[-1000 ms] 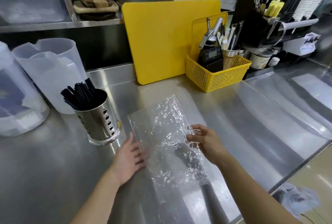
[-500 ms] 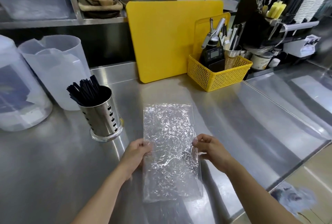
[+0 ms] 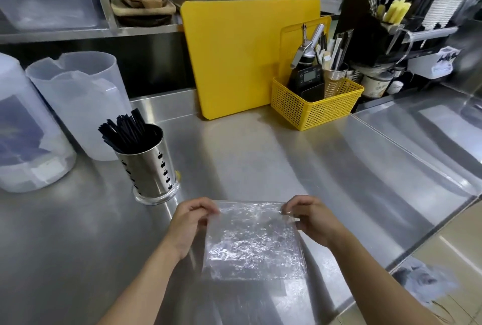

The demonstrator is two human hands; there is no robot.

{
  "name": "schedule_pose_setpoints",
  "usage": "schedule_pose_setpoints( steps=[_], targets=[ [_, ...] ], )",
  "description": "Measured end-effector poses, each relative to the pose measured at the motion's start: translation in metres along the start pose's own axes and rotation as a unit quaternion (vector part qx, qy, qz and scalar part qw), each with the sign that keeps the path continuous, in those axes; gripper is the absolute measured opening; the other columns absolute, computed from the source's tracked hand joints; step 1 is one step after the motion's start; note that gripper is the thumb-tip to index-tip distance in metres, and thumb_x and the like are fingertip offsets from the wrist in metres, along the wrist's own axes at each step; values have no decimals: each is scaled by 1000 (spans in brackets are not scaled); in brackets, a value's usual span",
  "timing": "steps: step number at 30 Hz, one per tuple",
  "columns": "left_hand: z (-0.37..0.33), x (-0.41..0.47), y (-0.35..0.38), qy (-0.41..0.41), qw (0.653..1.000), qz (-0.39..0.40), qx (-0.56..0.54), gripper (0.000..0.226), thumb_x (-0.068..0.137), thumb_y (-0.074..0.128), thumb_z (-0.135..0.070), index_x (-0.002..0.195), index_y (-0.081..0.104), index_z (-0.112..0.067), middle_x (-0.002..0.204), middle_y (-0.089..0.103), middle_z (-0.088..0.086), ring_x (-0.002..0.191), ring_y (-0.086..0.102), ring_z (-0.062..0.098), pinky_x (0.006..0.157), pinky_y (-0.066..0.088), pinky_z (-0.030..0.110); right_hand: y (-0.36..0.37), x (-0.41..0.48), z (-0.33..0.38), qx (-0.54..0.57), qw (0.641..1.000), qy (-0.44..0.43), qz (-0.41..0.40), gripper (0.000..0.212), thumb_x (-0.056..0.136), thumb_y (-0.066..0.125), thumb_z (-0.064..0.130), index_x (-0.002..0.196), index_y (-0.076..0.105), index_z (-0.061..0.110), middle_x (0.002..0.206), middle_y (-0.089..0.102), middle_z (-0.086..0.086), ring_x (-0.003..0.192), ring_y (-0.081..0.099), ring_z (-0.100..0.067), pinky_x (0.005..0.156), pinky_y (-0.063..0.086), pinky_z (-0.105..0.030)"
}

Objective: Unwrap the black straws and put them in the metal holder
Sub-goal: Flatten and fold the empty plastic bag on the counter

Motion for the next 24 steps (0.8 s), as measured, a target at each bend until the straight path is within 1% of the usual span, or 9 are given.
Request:
schedule_pose_setpoints(
  steps=[3,6,11,13,15,17,19,21,24],
  targets=[
    [-2,-2,-3,-7,997,36,-68,37,80,46,1,60,71,-15,64,66,-3,68,53,13,66,38,24,2,-1,1,37,999,10,11,35,73,39,-14,59,65,5,68,64,-8,57,57,-13,46,43,-21],
    [1,-2,-8,-37,992,78,-87,17,68,58,-19,81,65,-13,79,61,0,67,58,10,59,46,20,6,-4,2,79,995,22,51,15,74,51,7,78,66,7,72,63,-5,63,57,-16,51,47,-23],
    [11,-8,-7,-20,998,58,13,82,39,76,-19,115,44,-20,102,56,-4,86,61,4,67,52,19,9,4,-8,83,996,-13,40,58,75,49,-22,121,55,13,80,51,-7,64,57,-16,60,51,-21],
    [13,-9,-7,-30,999,15,17,91,40,76,-12,122,36,-23,105,55,-3,91,59,9,68,53,22,16,2,-8,71,997,-6,25,38,75,52,-20,105,60,2,74,60,-6,63,62,-13,61,50,-19],
    [15,-10,-11,-66,997,-32,19,70,47,74,-7,111,48,-17,96,62,-4,83,62,14,68,52,30,21,-3,-10,49,998,12,23,23,76,54,-15,68,66,3,61,60,-6,61,61,-11,58,47,-14],
    [16,-13,-14,-105,993,-35,30,33,55,76,-4,86,63,-6,74,67,3,70,61,22,64,49,30,22,-3,-15,54,998,38,11,24,73,63,-8,54,56,5,63,47,-9,59,50,-12,54,42,-15],
    [19,-17,-17,-117,992,-31,43,8,70,71,0,75,64,0,67,62,6,66,56,20,62,47,25,27,-5,-18,54,997,46,4,22,61,78,8,69,59,2,74,48,-13,67,44,-17,60,36,-25],
    [22,-21,-18,-113,991,-43,53,8,78,65,-1,73,61,-6,61,56,-1,62,49,14,60,42,25,33,-8,-18,32,997,63,31,32,63,79,19,86,59,8,83,50,-12,71,45,-19,61,35,-28],
    [20,-28,-16,-92,991,-46,89,10,85,60,-8,77,54,-9,69,56,0,64,47,13,62,40,30,39,-15,-18,-20,995,68,71,12,81,63,4,86,59,13,74,63,-2,59,59,-10,47,43,-20]
  ],
)
Point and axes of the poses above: each hand's wrist, its own x-axis towards the middle knuckle, its own y-axis out of the palm, z = x × y, the point moved 1 cm from there along x, towards the middle knuckle
